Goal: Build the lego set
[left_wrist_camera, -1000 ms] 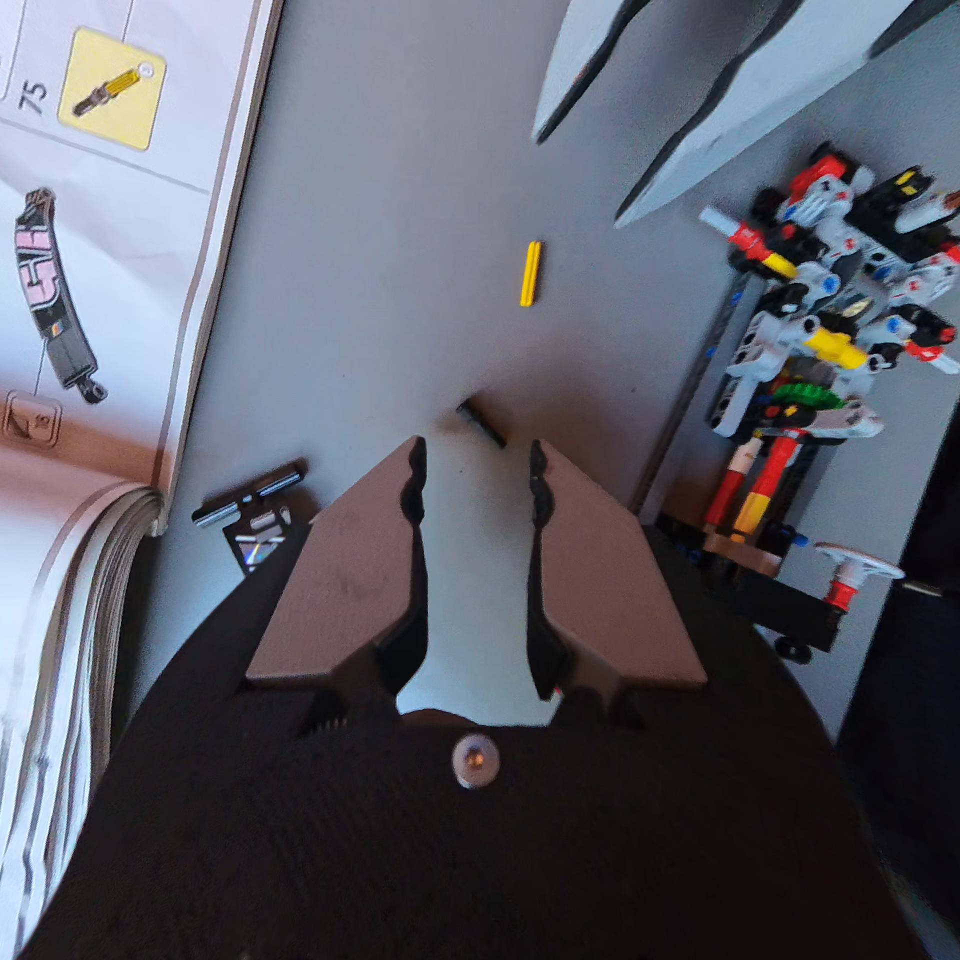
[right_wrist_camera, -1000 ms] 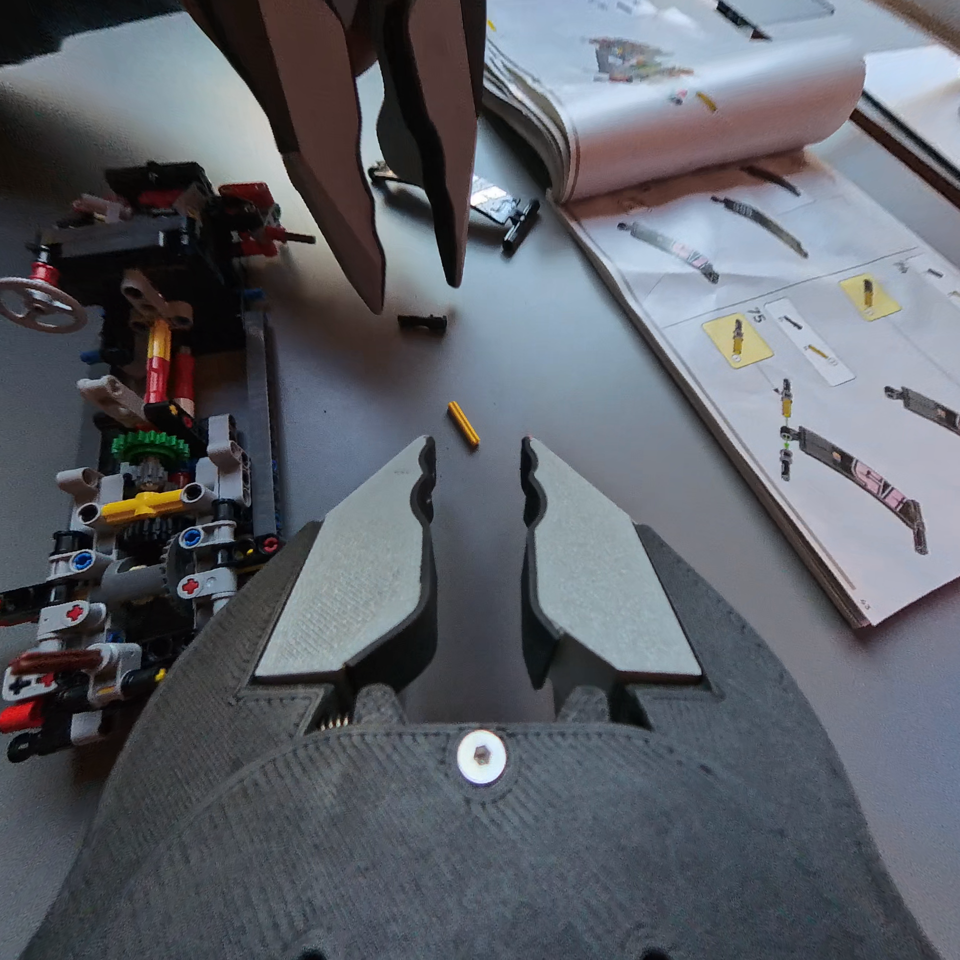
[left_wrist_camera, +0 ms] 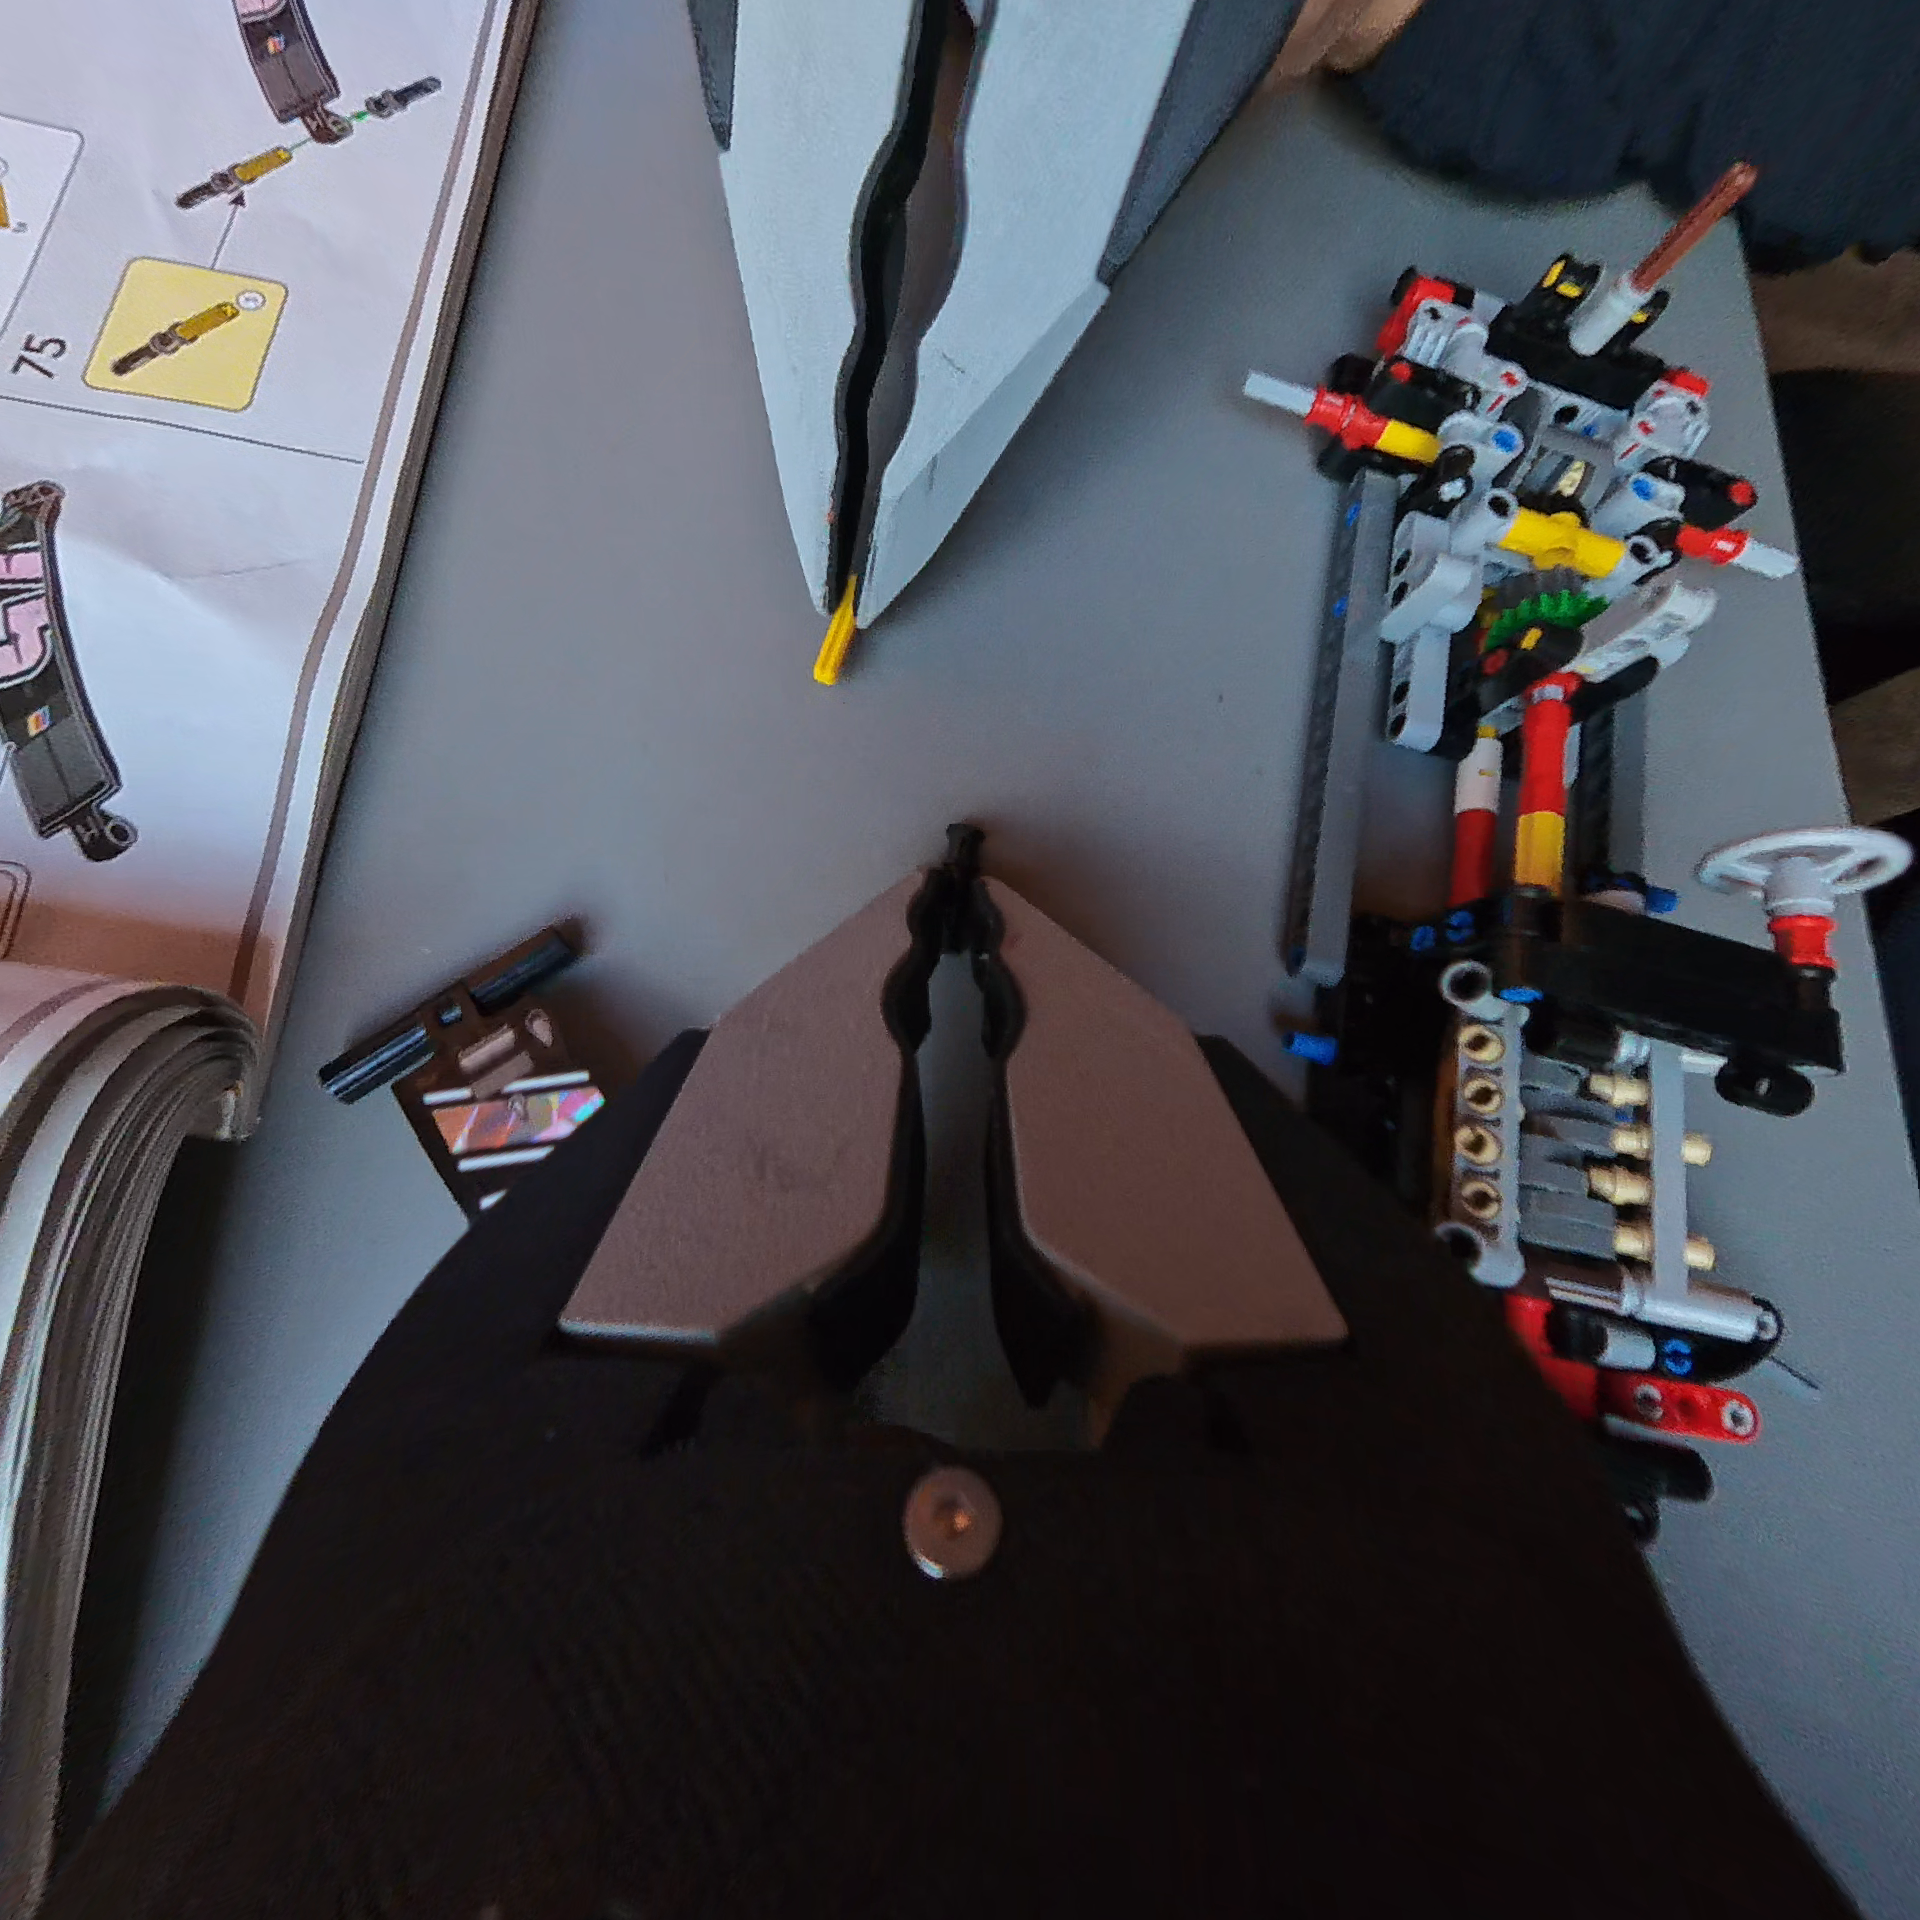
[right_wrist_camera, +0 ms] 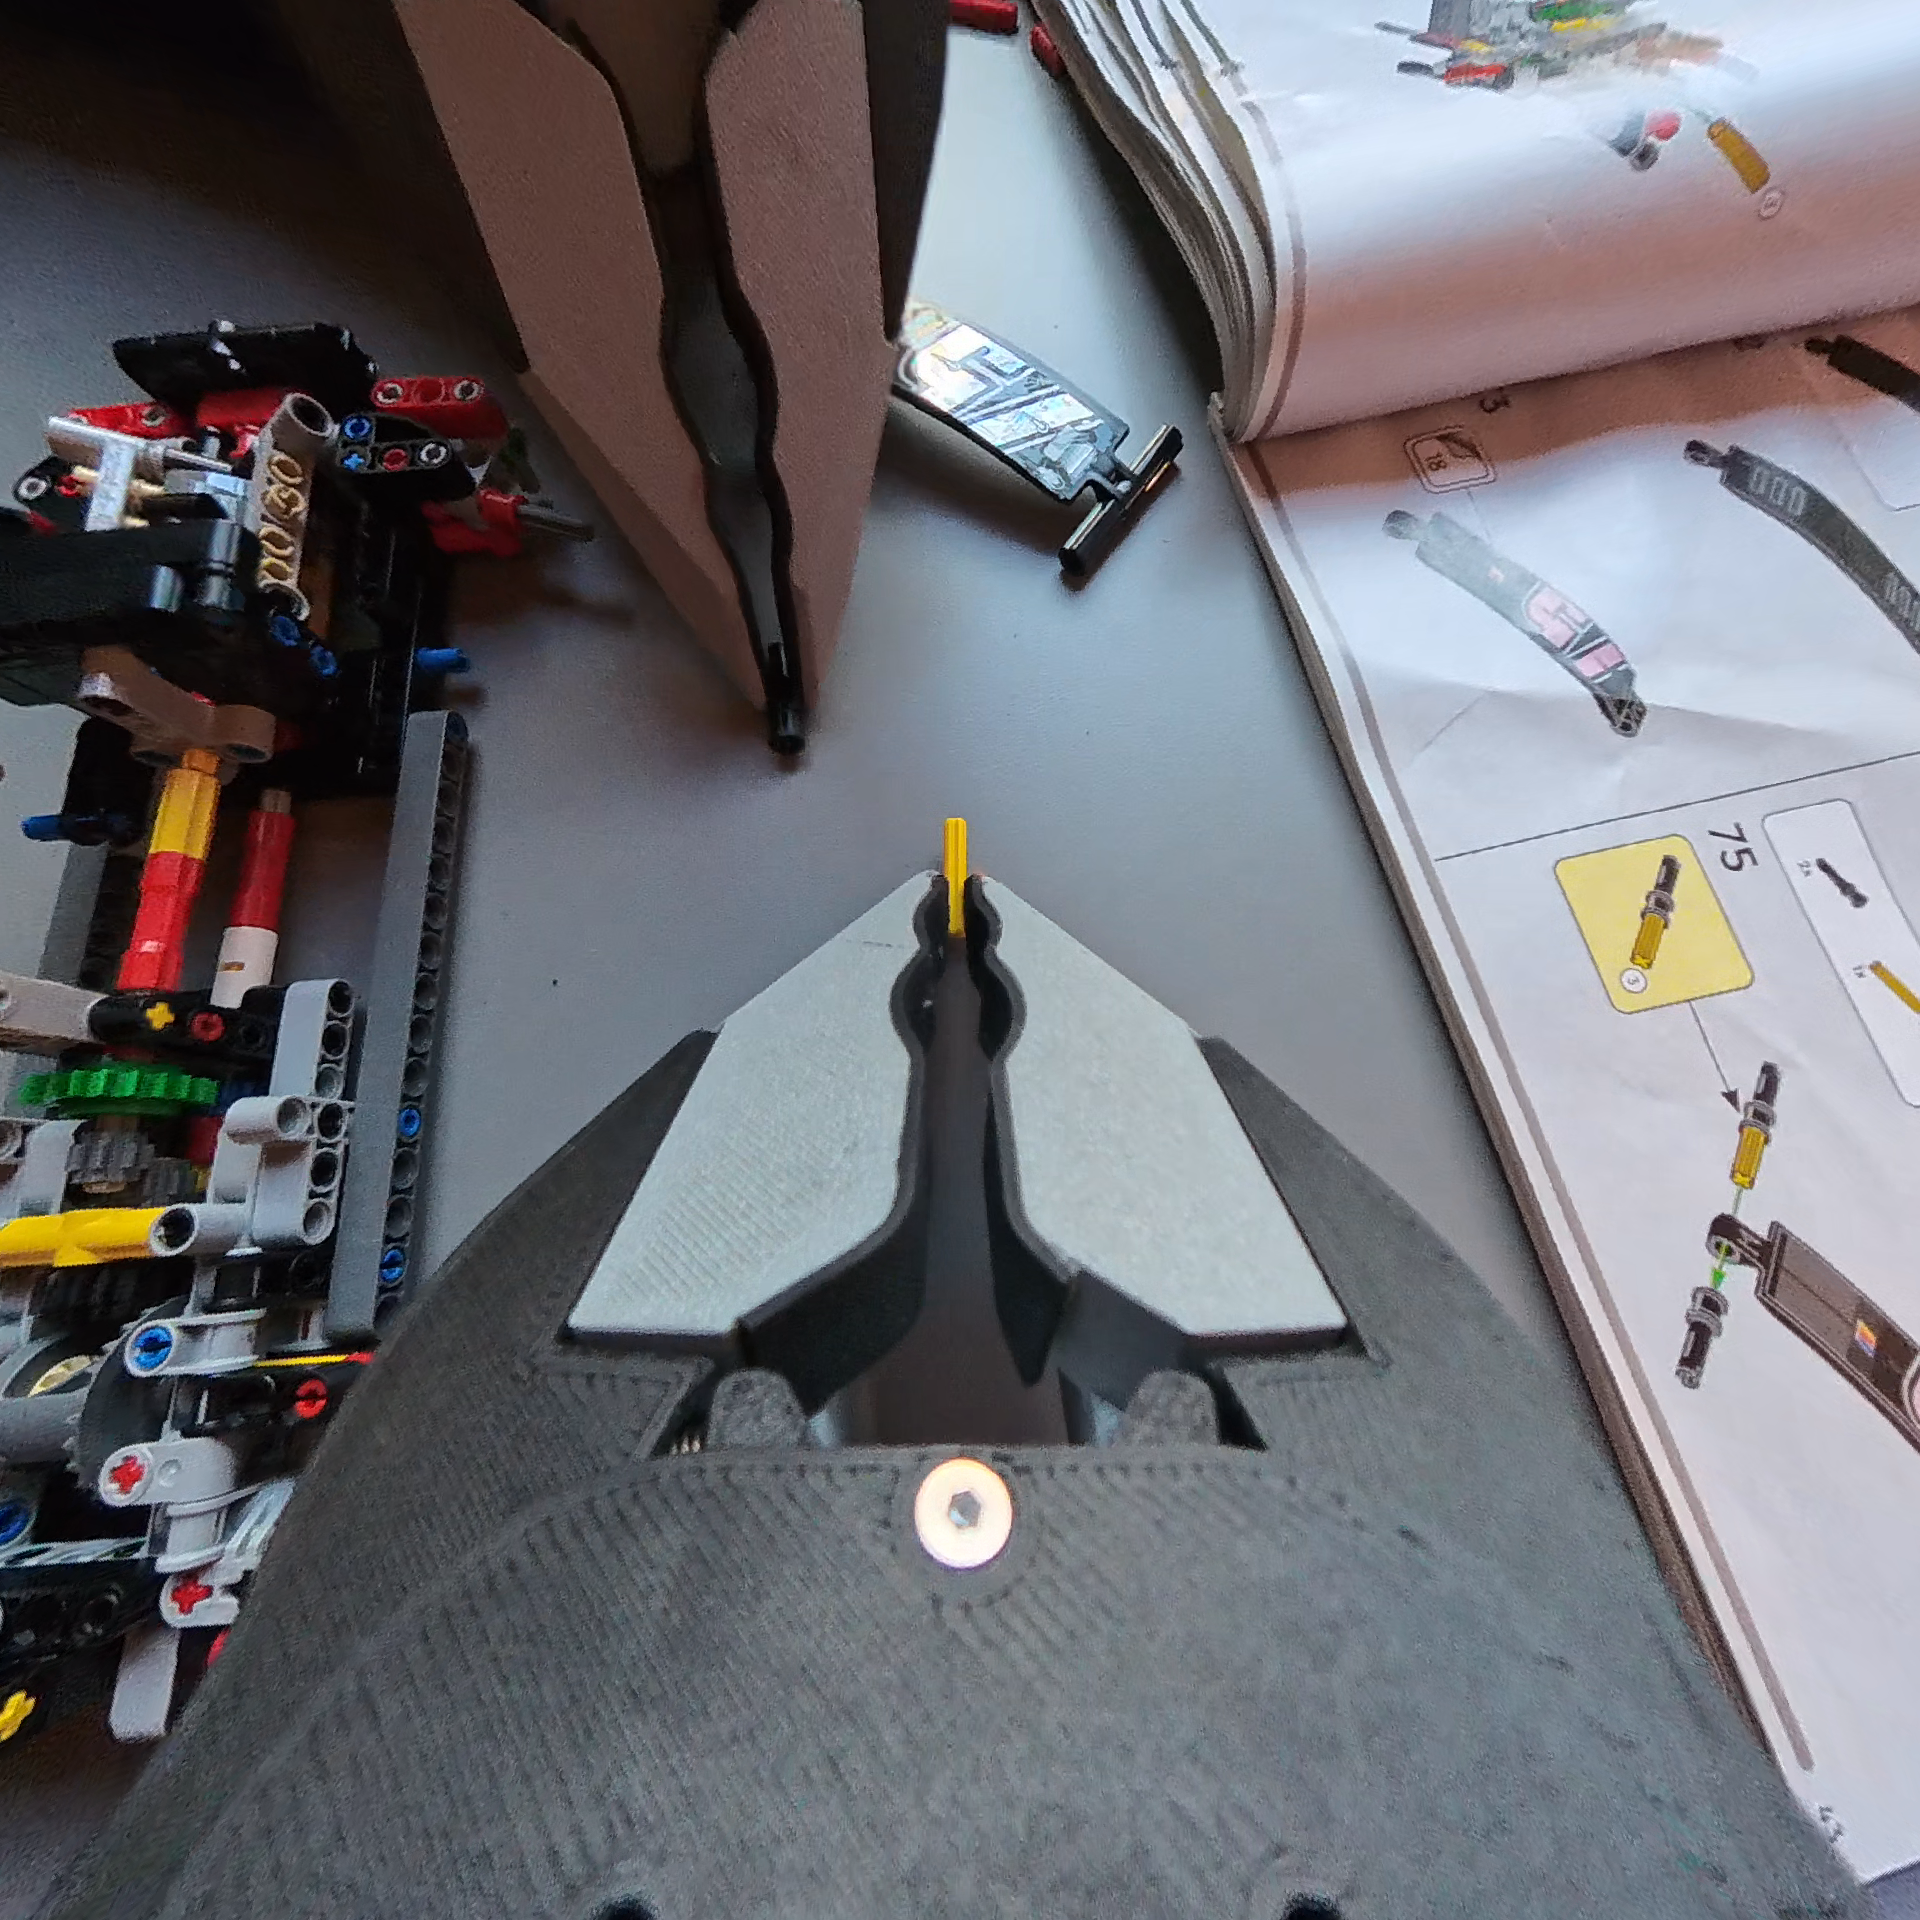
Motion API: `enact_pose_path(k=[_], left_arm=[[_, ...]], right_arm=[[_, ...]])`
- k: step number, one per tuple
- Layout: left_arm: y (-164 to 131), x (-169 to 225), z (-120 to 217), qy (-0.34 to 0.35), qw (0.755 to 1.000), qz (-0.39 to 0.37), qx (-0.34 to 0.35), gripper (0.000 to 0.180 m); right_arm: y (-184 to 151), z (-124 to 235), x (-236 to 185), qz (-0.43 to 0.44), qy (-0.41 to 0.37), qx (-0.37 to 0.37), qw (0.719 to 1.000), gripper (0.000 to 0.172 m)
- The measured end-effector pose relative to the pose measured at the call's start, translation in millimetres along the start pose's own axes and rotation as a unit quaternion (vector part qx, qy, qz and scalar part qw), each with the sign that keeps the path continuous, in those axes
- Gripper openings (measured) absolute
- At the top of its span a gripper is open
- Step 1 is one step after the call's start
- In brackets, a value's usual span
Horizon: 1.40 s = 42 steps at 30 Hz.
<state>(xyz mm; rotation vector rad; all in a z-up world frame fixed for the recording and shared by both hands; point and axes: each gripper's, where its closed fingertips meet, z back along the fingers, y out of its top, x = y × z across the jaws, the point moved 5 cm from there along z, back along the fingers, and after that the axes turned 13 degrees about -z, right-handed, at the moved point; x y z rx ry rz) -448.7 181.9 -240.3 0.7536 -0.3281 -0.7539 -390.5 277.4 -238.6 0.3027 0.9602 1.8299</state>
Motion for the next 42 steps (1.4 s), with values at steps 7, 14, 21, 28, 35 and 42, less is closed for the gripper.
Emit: enact_pose_path(k=[7, 14, 21, 28, 35, 42], left_arm=[[5.5, -0.3, -3.2, 0.001, 0.999, -0.010, -0.031, 0.001], [10.1, 0.3, -4.2, 0.012, 0.995, -0.046, -0.085, 0.002], [13.1, -4.1, -6.1, 0.015, 0.993, -0.060, -0.103, 0.002], [14.5, -3.8, -6.4, 0.019, 0.990, -0.077, -0.119, 0.002], [12.7, -6.9, -3.7, 0.023, 0.989, -0.078, -0.127, 0.012], [13.4, -6.1, -6.2, 0.016, 0.991, -0.081, -0.105, 0.002]], right_arm=[[-6.3, 0.5, -5.1, 0.029, 0.009, -0.016, 0.999, 0.001], [-10.9, 5.4, -6.4, 0.037, 0.009, -0.016, 0.999, 0.004], [-11.1, 6.2, -6.2, 0.031, 0.016, -0.016, 0.999, 0.007], [-10.4, 6.1, -3.4, 0.014, 0.016, -0.017, 1.000, 0.001], [-9.9, 4.9, -6.6, 0.014, 0.024, -0.021, 0.999, 0.001], [-5.9, -0.2, -16.6, 0.018, 0.036, -0.018, 0.999, 0.000]])
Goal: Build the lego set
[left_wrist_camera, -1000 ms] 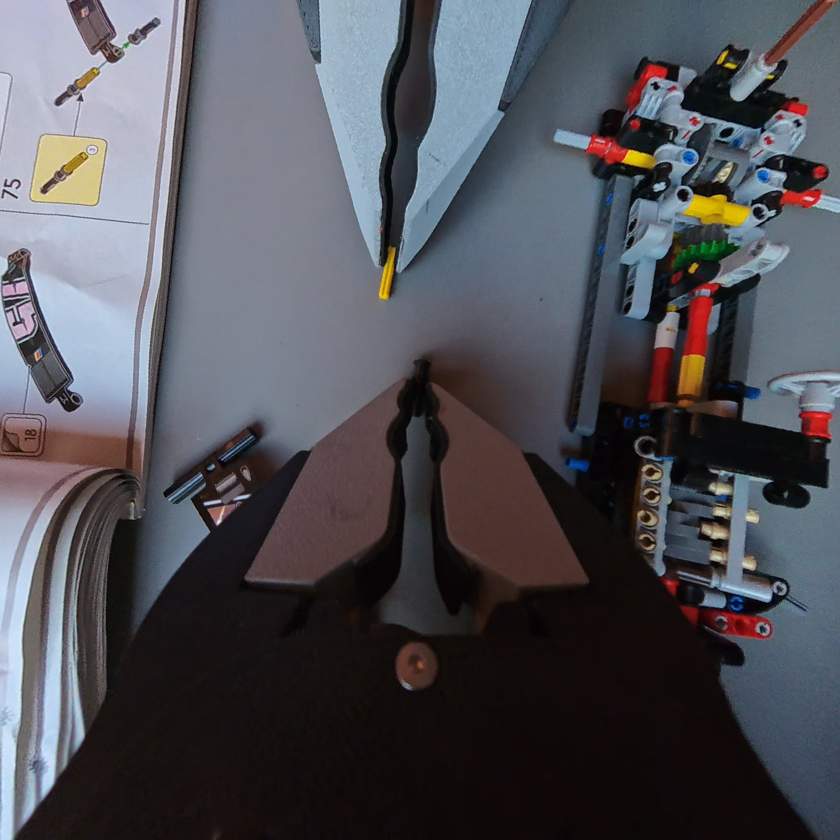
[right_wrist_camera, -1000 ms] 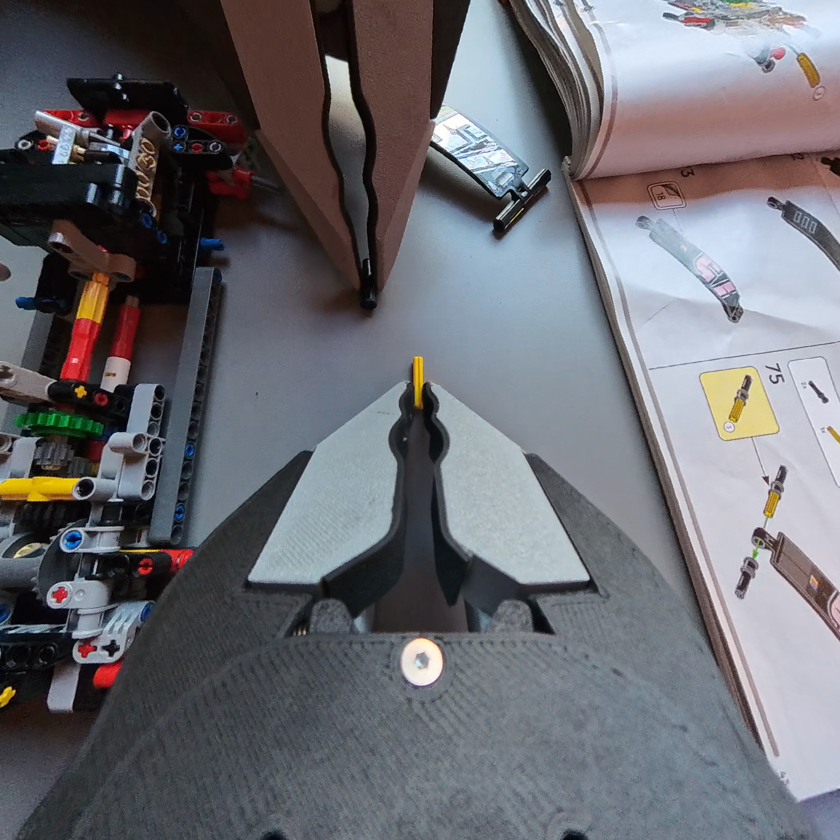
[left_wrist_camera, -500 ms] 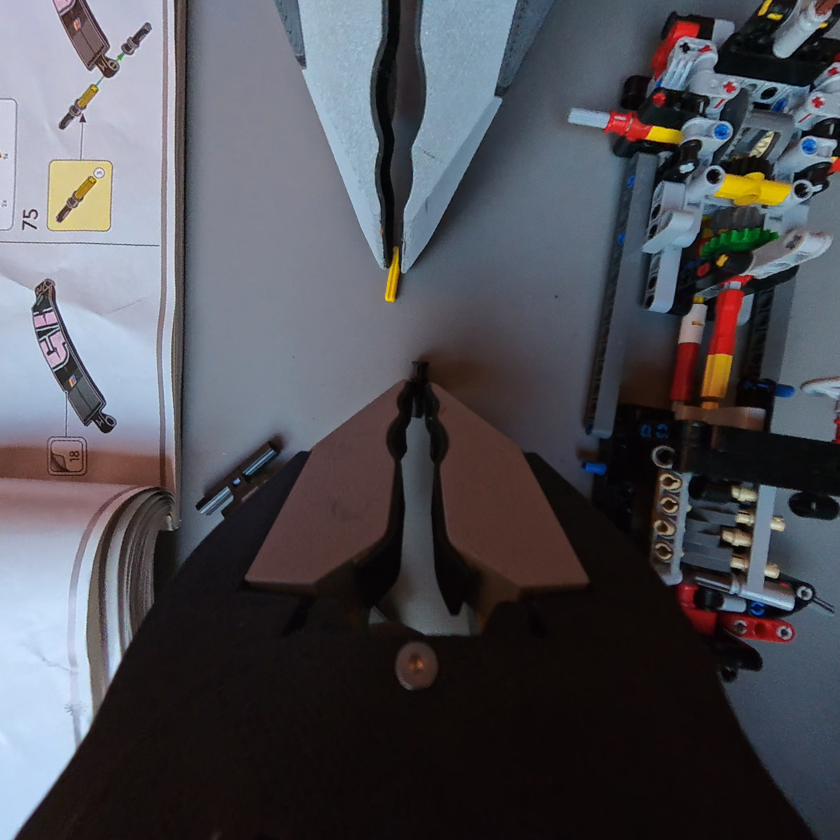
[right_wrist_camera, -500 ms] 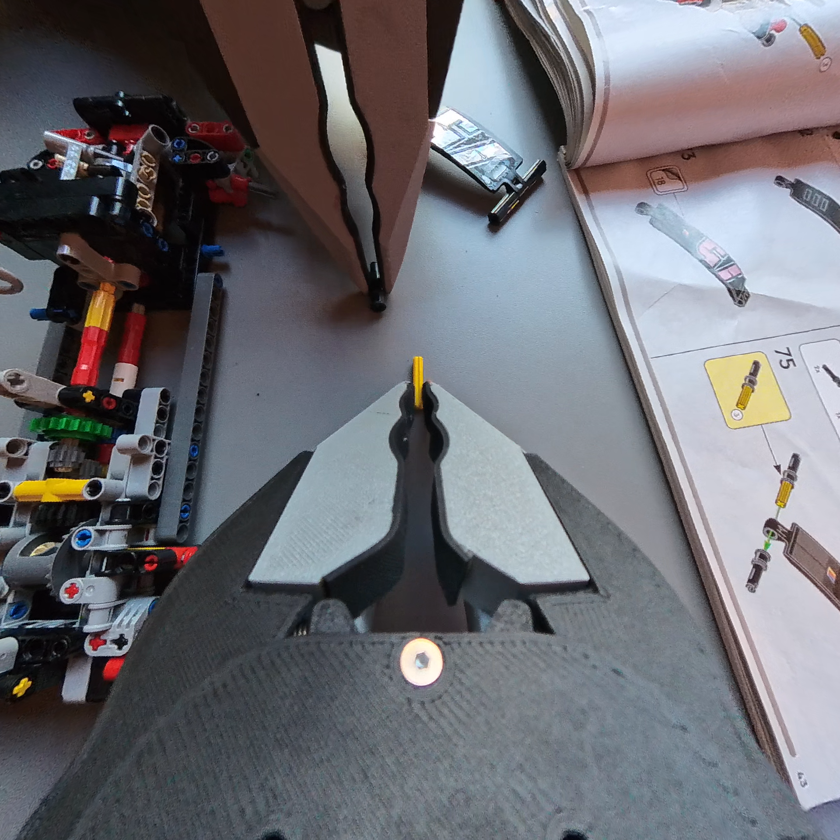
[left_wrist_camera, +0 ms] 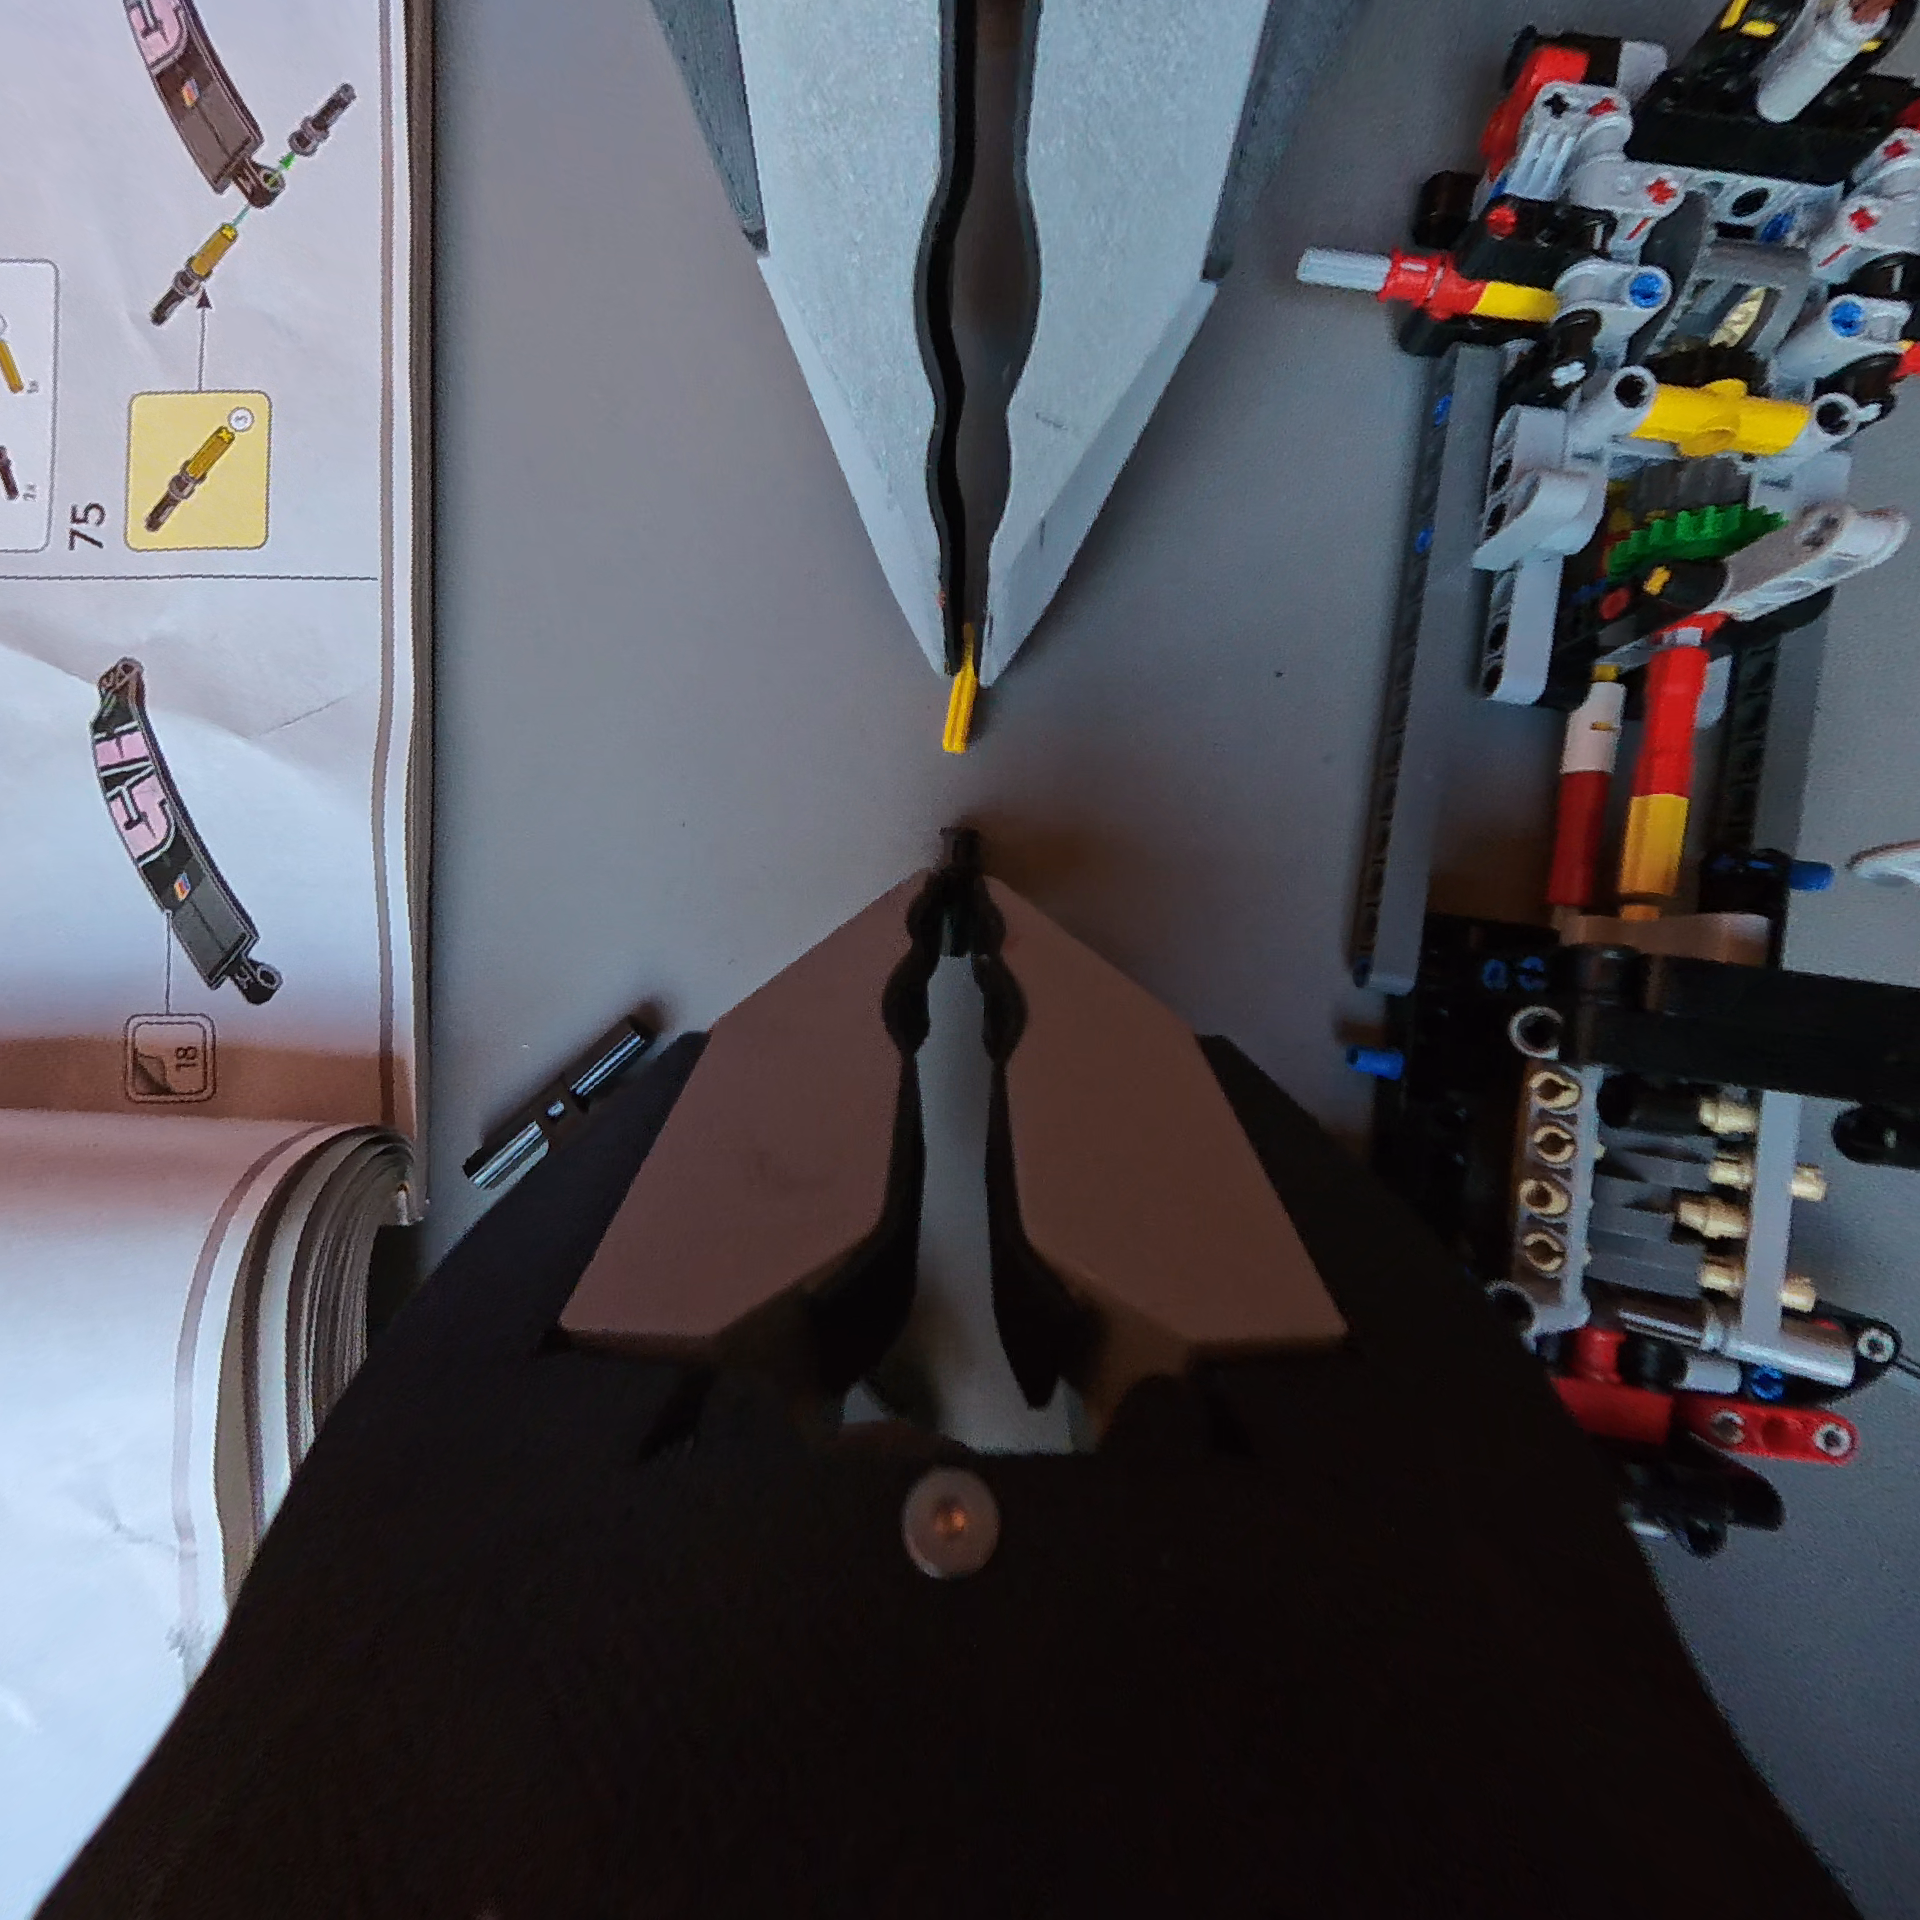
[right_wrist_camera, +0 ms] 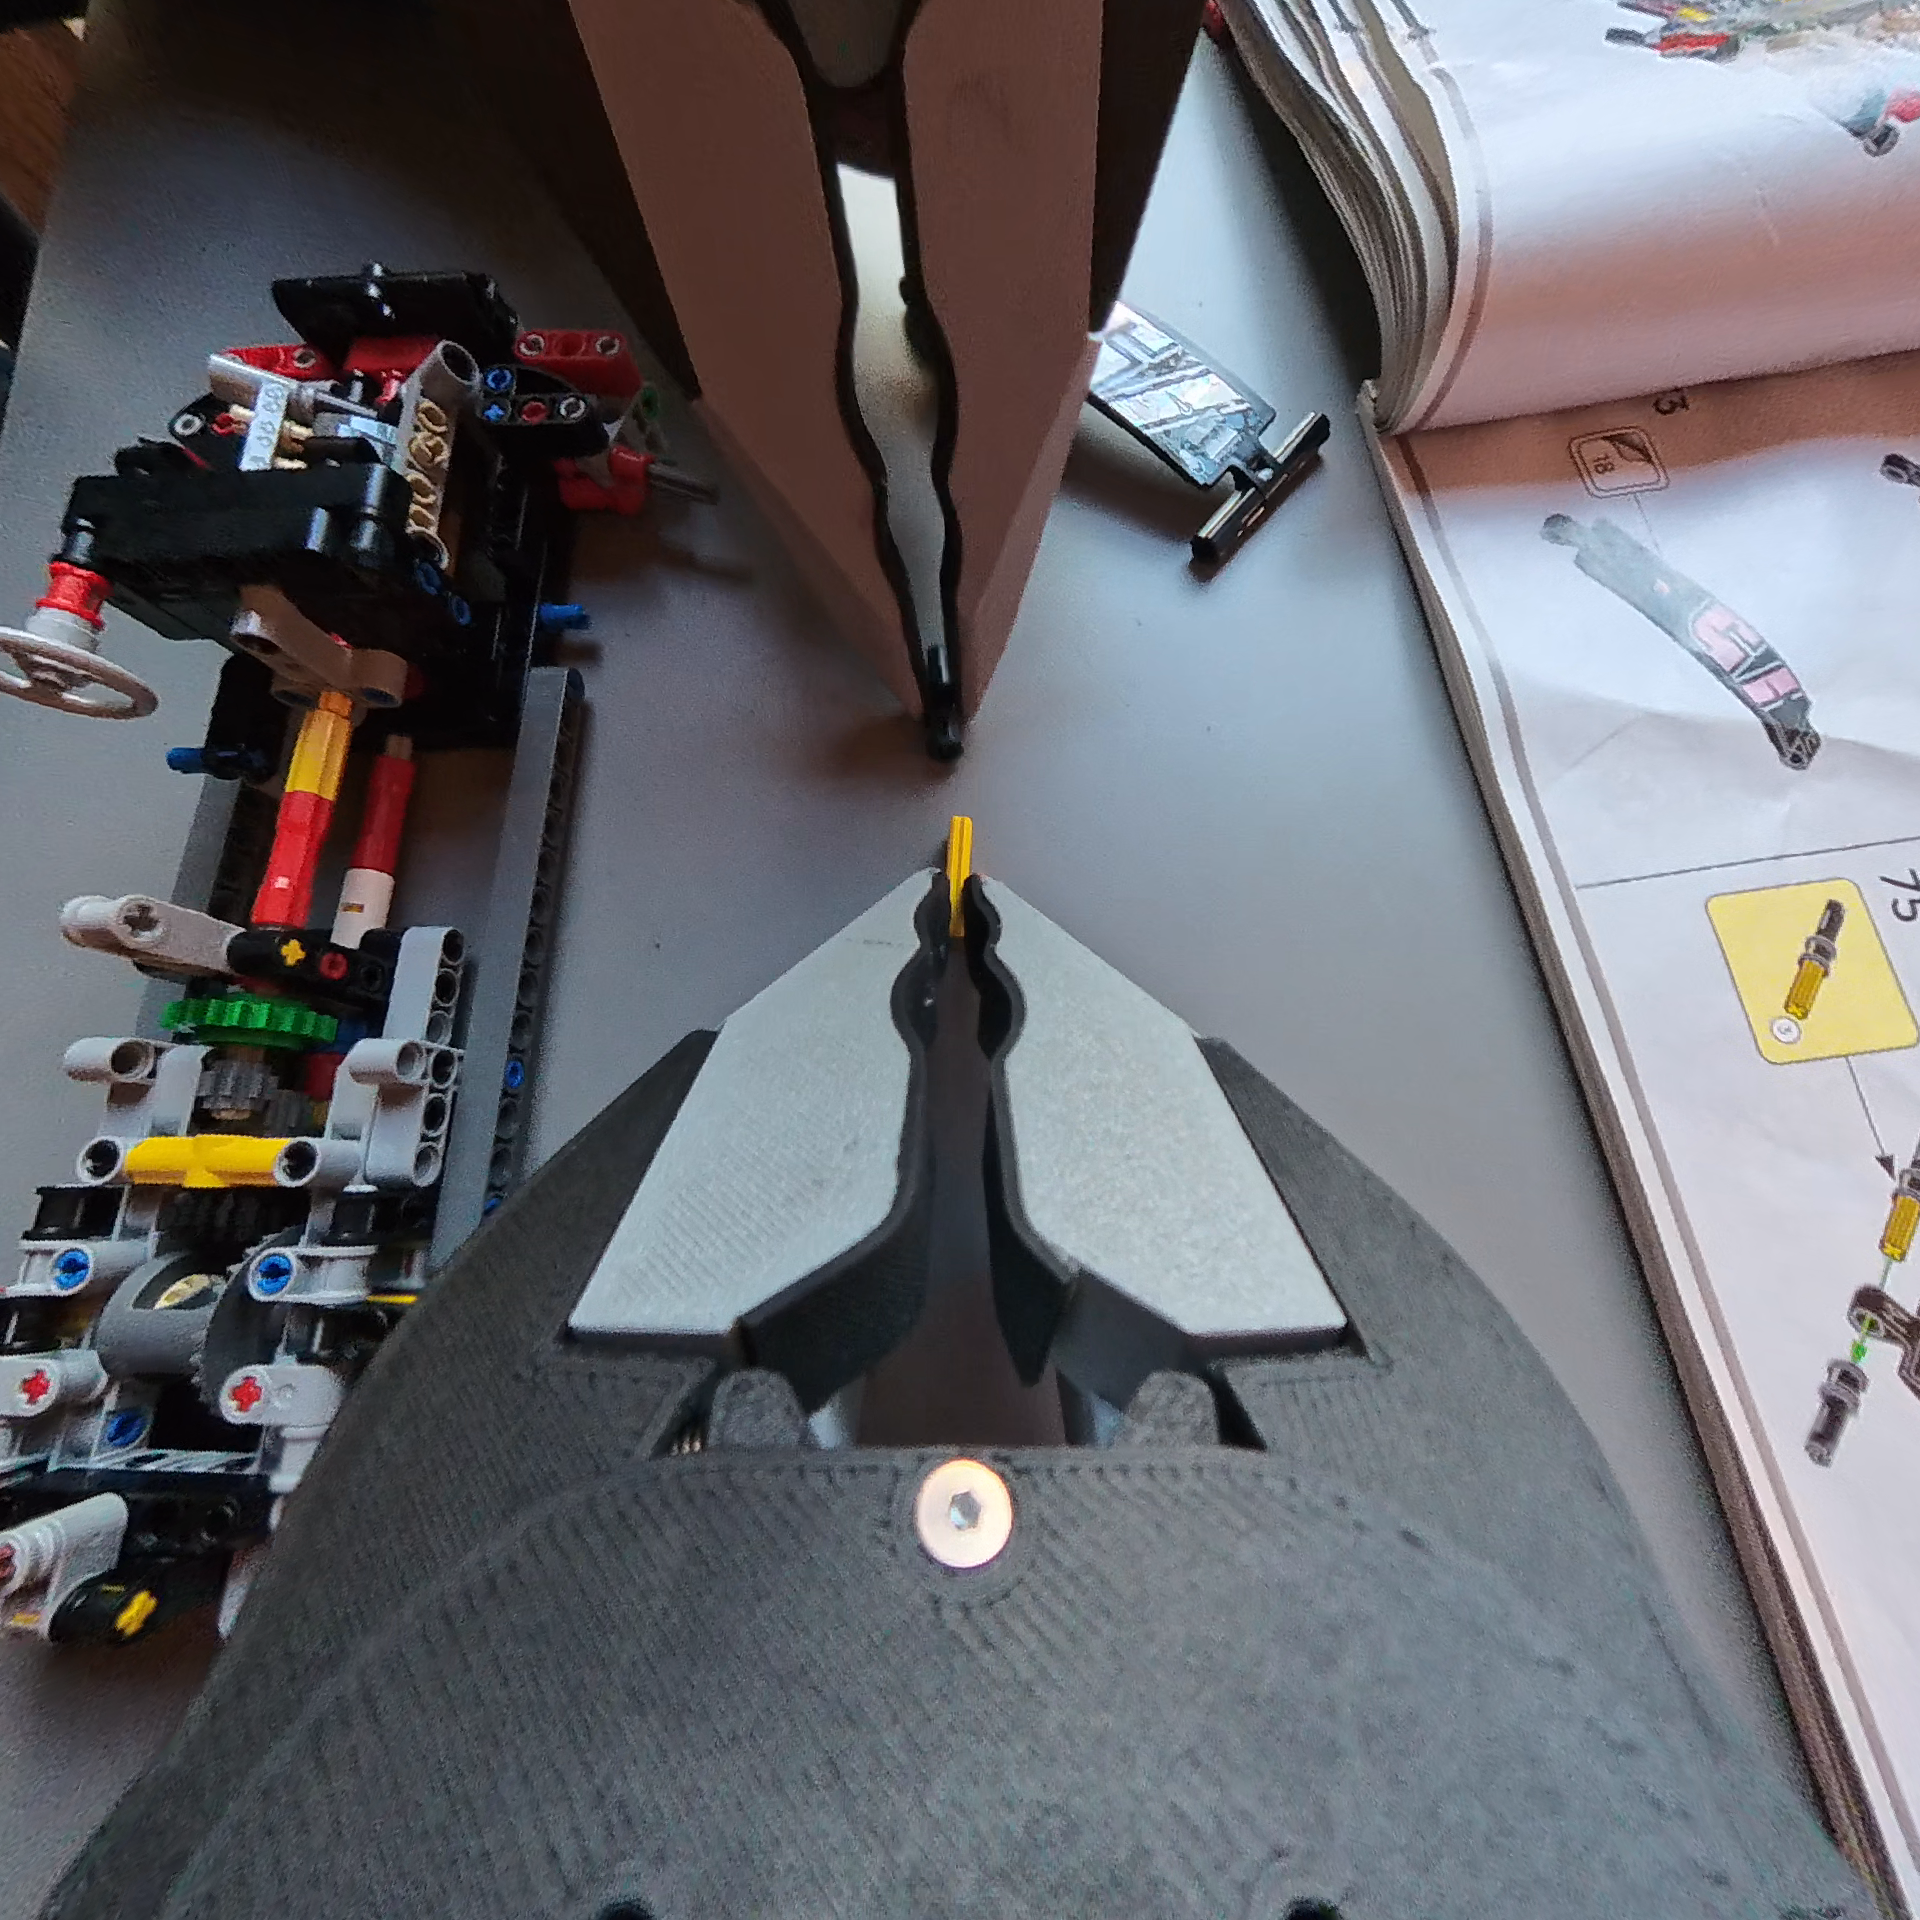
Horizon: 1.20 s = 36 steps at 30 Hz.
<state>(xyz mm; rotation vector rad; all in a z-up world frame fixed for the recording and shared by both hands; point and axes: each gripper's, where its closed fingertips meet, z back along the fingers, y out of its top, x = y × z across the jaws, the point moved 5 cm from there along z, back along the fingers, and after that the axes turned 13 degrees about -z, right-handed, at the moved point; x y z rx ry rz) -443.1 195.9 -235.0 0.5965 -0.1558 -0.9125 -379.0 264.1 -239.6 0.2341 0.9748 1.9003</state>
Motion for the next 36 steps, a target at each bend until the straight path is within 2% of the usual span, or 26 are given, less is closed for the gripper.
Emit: enact_pose_path(k=[8, 17, 36], left_arm=[[3.2, -0.6, -4.9, -0.024, 0.998, 0.027, 0.049, 0.002], [6.5, -3.2, -6.6, -0.038, 0.999, -0.003, 0.037, 0.001], [6.3, -4.9, -7.1, -0.048, 0.997, 0.007, 0.052, 0.002]], right_arm=[[-0.2, -2.9, -2.7, 0.003, -0.001, -0.006, 1.000, 0.000], [-0.1, -3.2, -3.0, 0.008, -0.001, -0.007, 1.000, 0.000], [-0.6, -2.8, -4.9, 0.020, -0.001, -0.005, 1.000, 0.000]])
